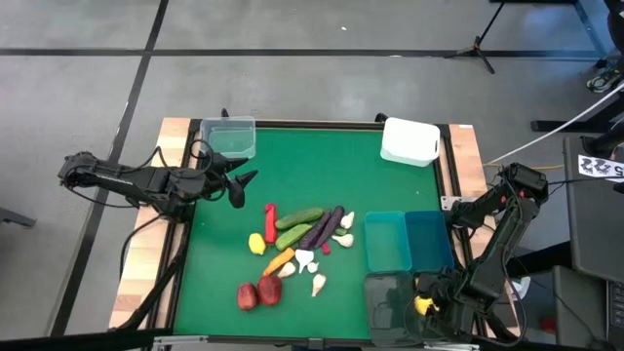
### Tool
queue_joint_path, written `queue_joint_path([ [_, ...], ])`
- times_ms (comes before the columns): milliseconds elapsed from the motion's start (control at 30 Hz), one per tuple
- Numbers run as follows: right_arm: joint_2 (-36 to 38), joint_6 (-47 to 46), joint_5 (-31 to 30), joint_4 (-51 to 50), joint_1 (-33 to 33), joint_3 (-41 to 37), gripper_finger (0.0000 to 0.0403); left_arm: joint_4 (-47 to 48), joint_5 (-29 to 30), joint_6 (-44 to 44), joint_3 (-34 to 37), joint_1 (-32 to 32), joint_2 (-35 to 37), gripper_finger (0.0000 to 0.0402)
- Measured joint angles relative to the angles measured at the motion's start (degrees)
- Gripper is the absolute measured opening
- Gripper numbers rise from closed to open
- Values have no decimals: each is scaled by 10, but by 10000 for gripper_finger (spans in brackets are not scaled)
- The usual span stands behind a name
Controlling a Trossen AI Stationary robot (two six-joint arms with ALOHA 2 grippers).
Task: Sort produce into baskets
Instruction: Put the lemon into the right black bin
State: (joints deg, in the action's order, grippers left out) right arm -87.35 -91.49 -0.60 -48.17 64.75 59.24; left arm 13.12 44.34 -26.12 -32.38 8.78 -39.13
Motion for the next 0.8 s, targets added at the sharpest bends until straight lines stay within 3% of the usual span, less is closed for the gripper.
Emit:
queue_joint_path([
  [167,2,36,-14,-18,0,0,275,0,0,-1,0,0,0,247],
  [333,38,62,81,-45,-23,0,275,0,0,-1,0,0,0,247],
  [433,78,97,96,-49,-49,1,275,0,0,-1,0,0,0,247],
  [600,150,171,49,-60,-103,1,275,0,0,-1,0,0,0,247],
  [800,216,337,-62,-53,-191,1,276,0,-1,-3,0,0,0,247],
])
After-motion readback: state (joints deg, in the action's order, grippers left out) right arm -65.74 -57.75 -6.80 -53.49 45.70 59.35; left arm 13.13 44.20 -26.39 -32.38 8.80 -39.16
